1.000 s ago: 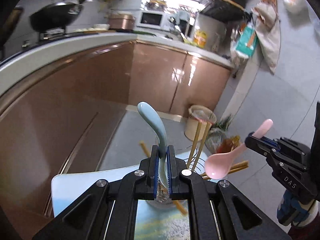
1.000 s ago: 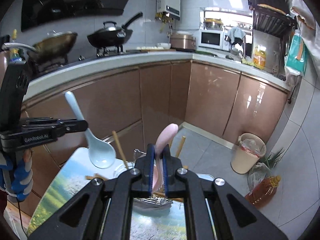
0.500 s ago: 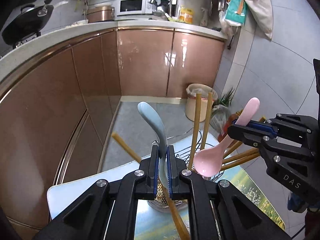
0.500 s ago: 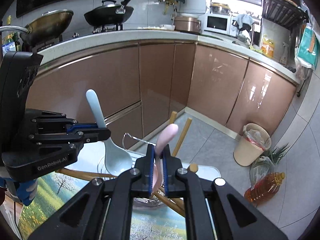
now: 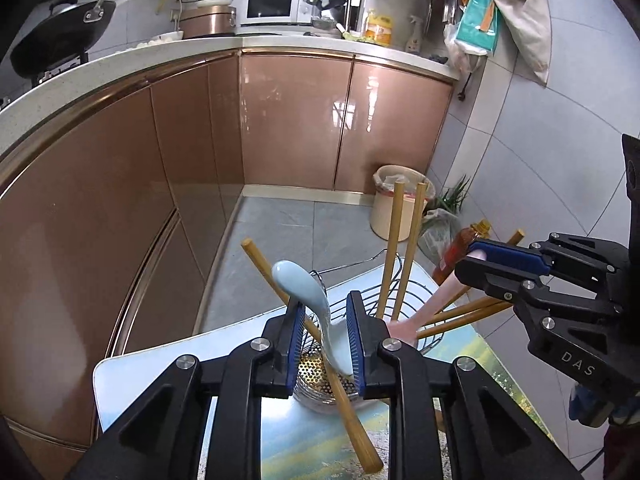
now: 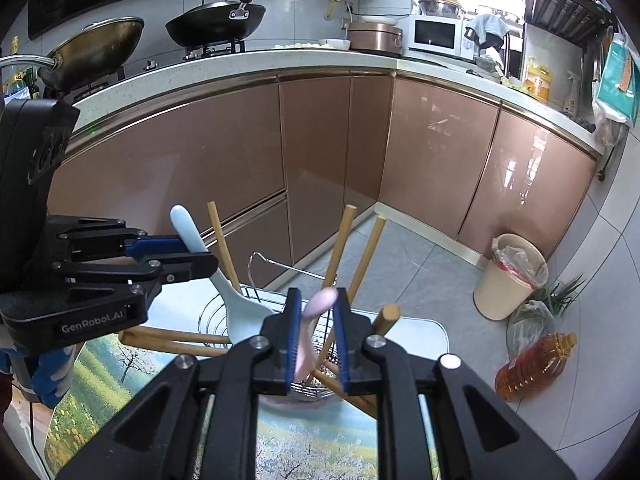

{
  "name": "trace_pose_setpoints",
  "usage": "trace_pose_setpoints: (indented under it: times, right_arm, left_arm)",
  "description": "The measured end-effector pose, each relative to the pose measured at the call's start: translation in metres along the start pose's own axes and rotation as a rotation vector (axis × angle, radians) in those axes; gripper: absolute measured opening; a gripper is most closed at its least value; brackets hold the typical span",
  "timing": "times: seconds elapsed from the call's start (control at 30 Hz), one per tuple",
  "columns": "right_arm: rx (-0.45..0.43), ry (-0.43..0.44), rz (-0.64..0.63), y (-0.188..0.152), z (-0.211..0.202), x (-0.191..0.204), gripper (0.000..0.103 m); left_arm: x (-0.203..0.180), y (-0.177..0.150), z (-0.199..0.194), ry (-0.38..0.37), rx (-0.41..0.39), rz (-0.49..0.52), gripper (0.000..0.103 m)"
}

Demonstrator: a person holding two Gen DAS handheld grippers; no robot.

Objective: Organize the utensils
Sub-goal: 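Lower the pink spoon into the basket with the right tool while the left tool lowers the blue spoon, then open both tools to release the spoons into the basket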

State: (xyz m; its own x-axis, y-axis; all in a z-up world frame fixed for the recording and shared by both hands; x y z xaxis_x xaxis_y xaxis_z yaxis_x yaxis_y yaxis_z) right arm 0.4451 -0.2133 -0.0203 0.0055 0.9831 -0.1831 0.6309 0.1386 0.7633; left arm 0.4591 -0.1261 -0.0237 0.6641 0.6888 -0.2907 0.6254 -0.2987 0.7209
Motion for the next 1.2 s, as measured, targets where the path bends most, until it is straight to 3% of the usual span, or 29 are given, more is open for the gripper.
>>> trace_pose_setpoints:
  times: [0.2,0.33,0.57,0.93,1.2]
  right_arm:
    - [-0.034,0.005,0.035,0.004,-0.019,-0.008,0.023]
    - [-0.089,0.016,0.057,0.006,-0.048,-0.011,0.026]
    - [-0.175,0.035,0.083,-0.017,-0.109,-0.009,0.037]
    - [-0.210,0.019,0.076,-0.102,-0.182,0.014,0.048]
    - [-0.196,-0.014,0.092,-0.167,-0.214,0.029,0.054]
  left_arm:
    - [0.000,0.002,-0.029,0.014,-0.061,-0.020,0.031]
    - [-0.001,0.000,-0.053,0.020,-0.105,-0.042,0.032]
    - [-0.015,-0.029,-0.106,0.068,-0.183,-0.063,0.045]
    - [-0.061,-0.140,-0.173,0.260,-0.246,-0.050,0.070]
    - [-0.087,-0.211,-0.208,0.397,-0.299,-0.050,0.084]
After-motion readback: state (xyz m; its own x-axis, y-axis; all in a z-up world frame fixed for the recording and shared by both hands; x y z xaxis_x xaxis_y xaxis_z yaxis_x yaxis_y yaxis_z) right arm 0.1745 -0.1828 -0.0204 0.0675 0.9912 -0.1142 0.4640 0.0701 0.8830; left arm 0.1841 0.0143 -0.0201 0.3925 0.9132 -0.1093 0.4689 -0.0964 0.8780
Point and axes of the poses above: each gripper's, at about its wrist camera, not at the fingertips, and z roughly the way its jaws point, x to its left, y to its top, the point moved 6 cm from there along z, roughly the way its jaws point, and after that the axes turned 14 degrees about -y, right-handed, at the moved point
